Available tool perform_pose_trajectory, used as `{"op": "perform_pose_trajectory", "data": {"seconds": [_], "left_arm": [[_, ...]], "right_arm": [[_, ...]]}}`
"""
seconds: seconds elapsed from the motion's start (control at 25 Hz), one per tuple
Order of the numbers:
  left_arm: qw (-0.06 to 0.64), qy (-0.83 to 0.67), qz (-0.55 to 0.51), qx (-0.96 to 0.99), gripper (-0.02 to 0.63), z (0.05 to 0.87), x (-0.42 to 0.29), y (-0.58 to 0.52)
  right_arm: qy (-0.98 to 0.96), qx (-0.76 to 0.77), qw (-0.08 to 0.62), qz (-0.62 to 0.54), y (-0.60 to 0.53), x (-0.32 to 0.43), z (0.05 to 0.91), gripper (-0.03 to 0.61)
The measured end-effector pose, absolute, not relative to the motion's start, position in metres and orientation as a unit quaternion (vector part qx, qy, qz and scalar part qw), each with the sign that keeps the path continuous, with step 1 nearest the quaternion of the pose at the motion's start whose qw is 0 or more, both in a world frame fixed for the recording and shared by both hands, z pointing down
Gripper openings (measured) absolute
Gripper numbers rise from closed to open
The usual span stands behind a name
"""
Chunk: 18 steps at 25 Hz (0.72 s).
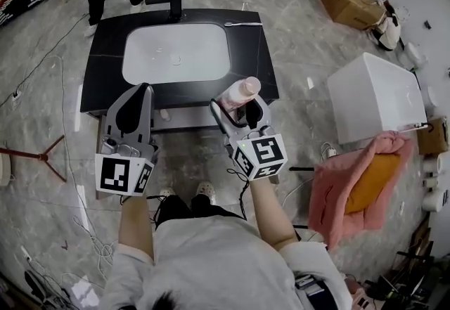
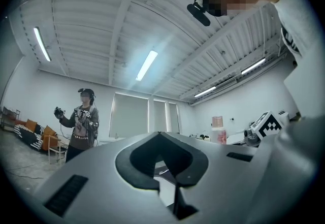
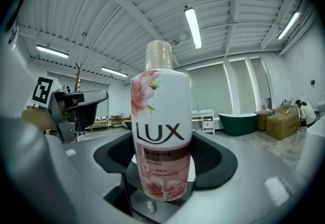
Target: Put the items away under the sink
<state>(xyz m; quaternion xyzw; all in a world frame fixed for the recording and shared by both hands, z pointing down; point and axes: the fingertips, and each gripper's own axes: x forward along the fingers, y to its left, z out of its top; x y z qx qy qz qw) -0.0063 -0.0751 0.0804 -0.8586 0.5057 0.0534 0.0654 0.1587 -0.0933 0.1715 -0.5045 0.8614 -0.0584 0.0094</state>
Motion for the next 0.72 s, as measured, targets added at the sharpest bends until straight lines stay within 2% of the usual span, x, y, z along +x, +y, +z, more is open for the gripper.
{"op": "perform_pose_trajectory", "data": {"seconds": [0.72], "left_arm": [[0.033,0.468,0.034,-0.883,0.002,0.116,-0.068,-0.059]], "right_arm": [[0.843,-0.532,0.017,-0.076,-0.060,0.090,0.210,0.350]]}}
